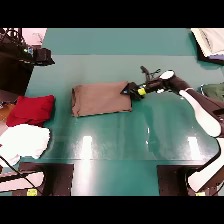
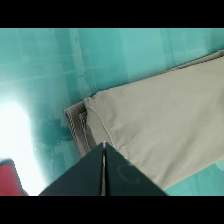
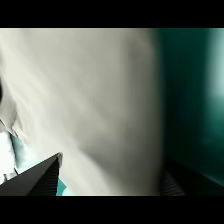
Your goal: Fold the shirts.
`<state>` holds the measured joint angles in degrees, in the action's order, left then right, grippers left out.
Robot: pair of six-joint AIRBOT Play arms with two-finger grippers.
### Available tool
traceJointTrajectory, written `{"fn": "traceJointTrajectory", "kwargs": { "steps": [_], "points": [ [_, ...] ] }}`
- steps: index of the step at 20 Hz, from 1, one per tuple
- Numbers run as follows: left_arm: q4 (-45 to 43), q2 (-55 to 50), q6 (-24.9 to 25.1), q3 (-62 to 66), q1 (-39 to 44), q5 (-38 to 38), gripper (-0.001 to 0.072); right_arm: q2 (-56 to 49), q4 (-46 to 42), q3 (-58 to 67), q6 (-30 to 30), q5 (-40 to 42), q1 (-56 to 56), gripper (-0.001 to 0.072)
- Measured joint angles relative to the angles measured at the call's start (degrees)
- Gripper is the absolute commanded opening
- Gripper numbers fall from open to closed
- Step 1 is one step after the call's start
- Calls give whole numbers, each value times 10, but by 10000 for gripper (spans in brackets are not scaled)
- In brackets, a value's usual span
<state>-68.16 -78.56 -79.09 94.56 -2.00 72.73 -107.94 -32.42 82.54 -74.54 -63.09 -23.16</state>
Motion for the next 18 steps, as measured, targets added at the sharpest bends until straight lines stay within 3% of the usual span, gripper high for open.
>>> {"fn": "traceJointTrajectory", "kwargs": {
  "steps": [1, 4, 11, 18],
  "points": [
    [0, 0, 0, 0, 0, 0, 25, -14, -2, 20, 1, 4, -14, 407],
    [0, 0, 0, 0, 0, 3, 25, -48, -13, 71, 1, 8, -46, 37],
    [23, 0, 0, 0, 1, 14, 25, -49, -7, 126, 1, -14, -46, 21],
    [41, 0, 0, 0, 67, 7, 25, 90, -90, 133, -16, -24, 92, 20]
  ]
}}
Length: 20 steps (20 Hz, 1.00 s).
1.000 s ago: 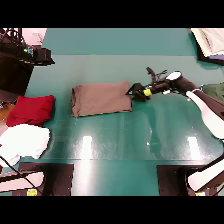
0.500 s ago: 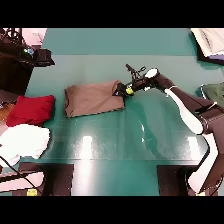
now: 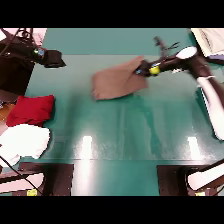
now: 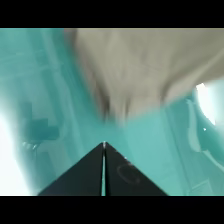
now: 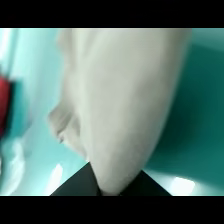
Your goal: Fold the shirts.
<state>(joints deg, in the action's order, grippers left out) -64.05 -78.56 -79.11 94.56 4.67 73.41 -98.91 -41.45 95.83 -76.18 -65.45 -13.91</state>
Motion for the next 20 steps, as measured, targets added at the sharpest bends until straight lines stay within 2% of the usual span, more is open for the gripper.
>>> {"fn": "traceJointTrajectory", "kwargs": {
  "steps": [5, 8, 14, 20],
  "points": [
    [1, 0, 0, 0, 63, -39, 25, 102, -95, 0, -38, -18, 167, 21],
    [2, 0, -1, 0, 94, -64, 25, 131, -121, 0, -50, -19, 270, 20],
    [3, 0, -4, 0, 136, -92, 25, 141, -136, 1, -76, 23, 427, 20],
    [4, -1, -5, 0, 145, -98, 25, 146, -105, 1, -79, 47, 491, 20]
  ]
}}
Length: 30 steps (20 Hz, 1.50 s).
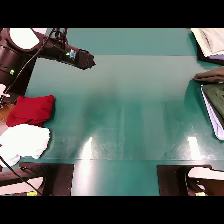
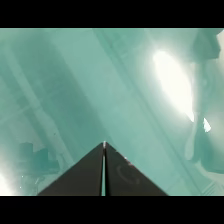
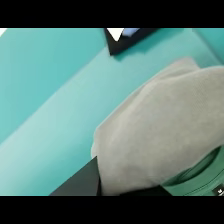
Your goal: Fold the shirts.
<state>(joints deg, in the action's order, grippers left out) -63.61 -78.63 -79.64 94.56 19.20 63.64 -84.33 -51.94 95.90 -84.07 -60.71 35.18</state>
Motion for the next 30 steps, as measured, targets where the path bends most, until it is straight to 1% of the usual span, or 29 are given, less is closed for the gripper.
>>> {"fn": "traceJointTrajectory", "kwargs": {
  "steps": [5, 8, 14, 15, 16, 17, 18, 19, 23, 24, 25, 27, 28, 29, 30],
  "points": [
    [0, 0, 0, 0, 1, -1, 25, 41, -5, 0, 13, -11, 20, 21],
    [-2, 0, 0, 0, 1, 0, 26, 64, -68, 0, 9, -45, 25, 21],
    [-3, 0, 2, 0, 1, 7, 25, 82, -199, -14, -25, -162, 28, 28],
    [-3, 0, 2, 0, 1, 8, 25, 86, -220, -24, -31, -179, 28, 77],
    [-3, 0, 3, 0, 1, 12, 25, 91, -245, -38, -39, -197, 28, 265],
    [-4, 0, 4, 0, 1, 14, 25, 97, -272, -54, -43, -213, 28, 499],
    [-4, 0, 4, 0, 1, 17, 25, 104, -301, -73, -47, -225, 28, 702],
    [-4, 0, 5, 0, 1, 20, 25, 112, -329, -92, -50, -235, 28, 716],
    [-4, 0, 6, 0, 1, 28, 25, 147, -428, -163, -65, -247, 28, 714],
    [-4, 0, 6, 0, 1, 29, 26, 155, -436, -172, -70, -248, 28, 709],
    [-5, 0, 6, 0, 1, 30, 26, 161, -437, -178, -74, -248, 27, 676],
    [-5, 0, 6, 0, 1, 30, 26, 172, -412, -182, -81, -248, 19, 666],
    [-5, 0, 6, 0, 1, 29, 26, 176, -386, -180, -83, -248, 11, 629],
    [-5, 0, 6, 0, 1, 30, 26, 180, -361, -178, -84, -248, 2, 493],
    [-5, 0, 6, 0, 1, 32, 26, 184, -333, -173, -85, -248, -12, 327]
  ]
}}
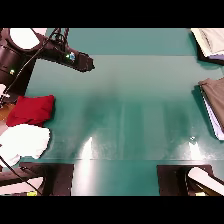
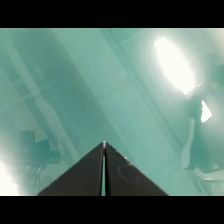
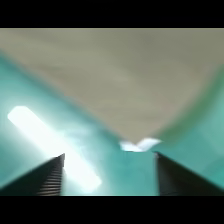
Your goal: Fold the shirts.
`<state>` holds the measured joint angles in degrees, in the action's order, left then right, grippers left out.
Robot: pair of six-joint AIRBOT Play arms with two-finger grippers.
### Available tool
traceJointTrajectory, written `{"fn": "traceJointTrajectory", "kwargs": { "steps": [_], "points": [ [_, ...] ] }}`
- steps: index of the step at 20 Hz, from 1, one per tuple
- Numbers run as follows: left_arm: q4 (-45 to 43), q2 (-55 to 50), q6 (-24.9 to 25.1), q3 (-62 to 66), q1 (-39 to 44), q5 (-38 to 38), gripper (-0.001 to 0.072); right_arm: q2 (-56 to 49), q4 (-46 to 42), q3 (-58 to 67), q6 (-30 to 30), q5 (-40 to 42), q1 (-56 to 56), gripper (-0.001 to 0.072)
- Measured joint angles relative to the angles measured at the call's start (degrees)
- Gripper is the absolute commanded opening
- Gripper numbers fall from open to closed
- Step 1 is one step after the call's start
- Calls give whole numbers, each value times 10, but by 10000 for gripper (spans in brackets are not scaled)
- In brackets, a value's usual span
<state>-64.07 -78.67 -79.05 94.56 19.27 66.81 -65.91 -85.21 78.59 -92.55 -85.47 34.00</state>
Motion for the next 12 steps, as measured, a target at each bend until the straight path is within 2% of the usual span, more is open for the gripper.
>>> {"fn": "traceJointTrajectory", "kwargs": {
  "steps": [2, 3, 12],
  "points": [
    [0, 0, 0, 0, 0, 1, 25, 3, 42, 11, 0, 0, -34, 47],
    [0, 0, 0, 0, 0, -1, 26, 5, 56, 17, 1, 0, -53, 23],
    [2, 0, -1, 0, 0, -43, 26, 7, 97, 45, 25, 12, -201, 23]
  ]
}}
